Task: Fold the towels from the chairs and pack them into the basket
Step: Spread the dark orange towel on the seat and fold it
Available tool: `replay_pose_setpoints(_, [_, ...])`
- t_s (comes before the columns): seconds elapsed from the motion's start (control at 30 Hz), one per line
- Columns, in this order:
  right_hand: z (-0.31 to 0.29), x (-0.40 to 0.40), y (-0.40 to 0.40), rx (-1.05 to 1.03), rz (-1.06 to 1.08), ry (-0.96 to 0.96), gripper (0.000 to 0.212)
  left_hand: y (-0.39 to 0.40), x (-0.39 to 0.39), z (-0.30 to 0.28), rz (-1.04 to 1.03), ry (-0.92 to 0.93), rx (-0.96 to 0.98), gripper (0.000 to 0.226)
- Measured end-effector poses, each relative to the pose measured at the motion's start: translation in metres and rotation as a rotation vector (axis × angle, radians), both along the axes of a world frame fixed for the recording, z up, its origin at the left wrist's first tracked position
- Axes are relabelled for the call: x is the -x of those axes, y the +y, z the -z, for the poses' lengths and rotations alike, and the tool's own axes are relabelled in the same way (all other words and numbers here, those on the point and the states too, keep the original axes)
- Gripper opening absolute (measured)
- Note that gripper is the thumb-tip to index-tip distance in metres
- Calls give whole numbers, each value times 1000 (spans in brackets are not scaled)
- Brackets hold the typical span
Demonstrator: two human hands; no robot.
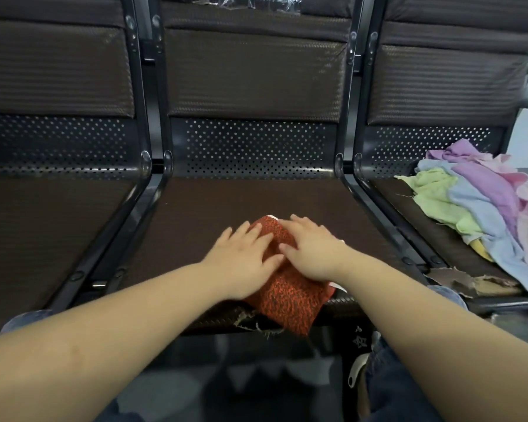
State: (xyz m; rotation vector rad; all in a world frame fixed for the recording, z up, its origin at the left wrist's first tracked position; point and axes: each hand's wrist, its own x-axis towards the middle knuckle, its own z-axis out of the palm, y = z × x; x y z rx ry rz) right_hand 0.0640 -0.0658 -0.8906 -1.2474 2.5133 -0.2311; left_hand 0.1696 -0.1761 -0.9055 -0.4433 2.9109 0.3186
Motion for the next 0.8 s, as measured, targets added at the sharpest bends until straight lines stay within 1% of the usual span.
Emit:
replay_pose_setpoints(0.07, [11, -3, -2, -128, -15, -23, 58, 3, -5, 10, -14, -101, 4, 66])
replay_pose_setpoints(0.13, [21, -5, -1, -215, 2, -42, 59, 2, -9, 15, -33, -132, 2, 69])
replay_pose_setpoints(0.27, [26, -11, 3, -209, 35, -23, 61, -2, -15, 17, -123, -138, -32, 75])
replay_pose_setpoints(0.37, [20, -13, 5, -201, 116, 19, 70, -7, -18, 16, -221, -81, -80, 72])
replay_pose_setpoints(0.5, [-5, -10, 16, -123, 329, 29, 84, -22, -18, 10, -388, 99, -263, 58])
replay_pose_setpoints(0.57, [-17, -3, 25, -81, 480, -12, 84, -30, -17, 6, -449, 142, -353, 52])
replay_pose_setpoints(0.63, [-27, 4, 34, -147, 572, -55, 84, -35, -18, 4, -507, 147, -413, 44])
replay_pose_setpoints(0.67, [-30, 6, 37, -218, 568, -89, 82, -37, -19, 4, -525, 145, -434, 40])
replay_pose_setpoints(0.73, [-29, 6, 41, -322, 539, -241, 71, -41, -22, 2, -552, 133, -488, 37])
replay_pose_setpoints(0.8, [-24, 4, 41, -304, 564, -404, 60, -43, -26, -1, -581, 99, -573, 35])
